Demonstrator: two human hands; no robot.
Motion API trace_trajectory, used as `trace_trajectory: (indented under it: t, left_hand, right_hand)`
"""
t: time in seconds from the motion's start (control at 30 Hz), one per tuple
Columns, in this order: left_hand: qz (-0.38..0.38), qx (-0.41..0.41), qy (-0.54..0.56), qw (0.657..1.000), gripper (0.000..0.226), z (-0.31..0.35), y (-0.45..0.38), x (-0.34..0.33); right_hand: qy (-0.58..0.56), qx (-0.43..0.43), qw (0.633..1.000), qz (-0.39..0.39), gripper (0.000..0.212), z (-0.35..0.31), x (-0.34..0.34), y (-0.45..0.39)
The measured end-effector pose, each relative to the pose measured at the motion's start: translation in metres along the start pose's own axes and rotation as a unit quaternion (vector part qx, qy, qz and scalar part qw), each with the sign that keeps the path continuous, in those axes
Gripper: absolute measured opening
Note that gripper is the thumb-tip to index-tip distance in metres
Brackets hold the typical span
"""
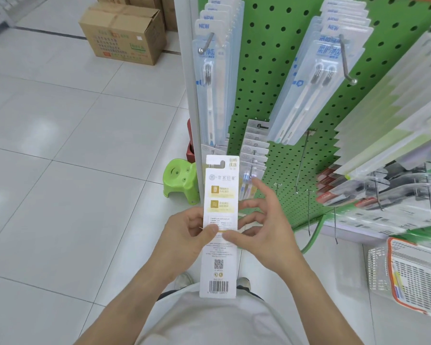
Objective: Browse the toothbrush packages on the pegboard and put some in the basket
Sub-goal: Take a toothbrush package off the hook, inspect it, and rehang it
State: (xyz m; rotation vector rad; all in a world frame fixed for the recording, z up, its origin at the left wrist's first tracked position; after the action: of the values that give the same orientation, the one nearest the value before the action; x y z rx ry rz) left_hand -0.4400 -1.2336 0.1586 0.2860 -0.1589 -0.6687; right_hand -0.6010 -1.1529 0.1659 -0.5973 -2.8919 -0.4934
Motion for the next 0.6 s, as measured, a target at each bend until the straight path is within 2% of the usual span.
trace_trajectory:
  t: [0.2, 0.3, 0.37, 0.6]
  left_hand:
    - [-0.064, -0.028, -0.065, 0.995, 0.026, 0.005, 0.001, -0.001]
    - [-0.080, -0.034, -0.066, 0.994, 0.025, 0.007, 0.001, 0.001]
    - [-0.095, -0.034, -0.071, 0.992, 0.024, 0.007, 0.001, 0.000]
    - [-0.118, -0.027, -0.067, 0.990, 0.025, 0.000, 0.008, -0.001]
  right_hand:
    - [0.075, -0.002, 0.997, -0.034, 0.139, -0.016, 0.013, -0.010]
    - [0.081, 0.009, 0.996, -0.040, 0.145, -0.021, 0.016, -0.014]
    - [0.077, 0.019, 0.996, -0.027, 0.137, -0.024, 0.018, -0.017]
    - [-0.003, -0.001, 1.000, 0.000, 0.067, -0.029, 0.023, -0.032]
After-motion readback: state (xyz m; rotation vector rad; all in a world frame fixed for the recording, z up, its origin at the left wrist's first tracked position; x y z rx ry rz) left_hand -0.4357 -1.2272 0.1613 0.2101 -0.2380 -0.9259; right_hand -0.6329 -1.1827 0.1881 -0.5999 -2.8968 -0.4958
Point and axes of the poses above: each hand's wrist, its own y-axis away from the middle knuckle, its own x-axis out of the back of the hand, z = x × y, the point moved 4 cm from there along -y, towards the middle knuckle, and after that the axes turned 6 degrees about -x, right-handed, at the moved point
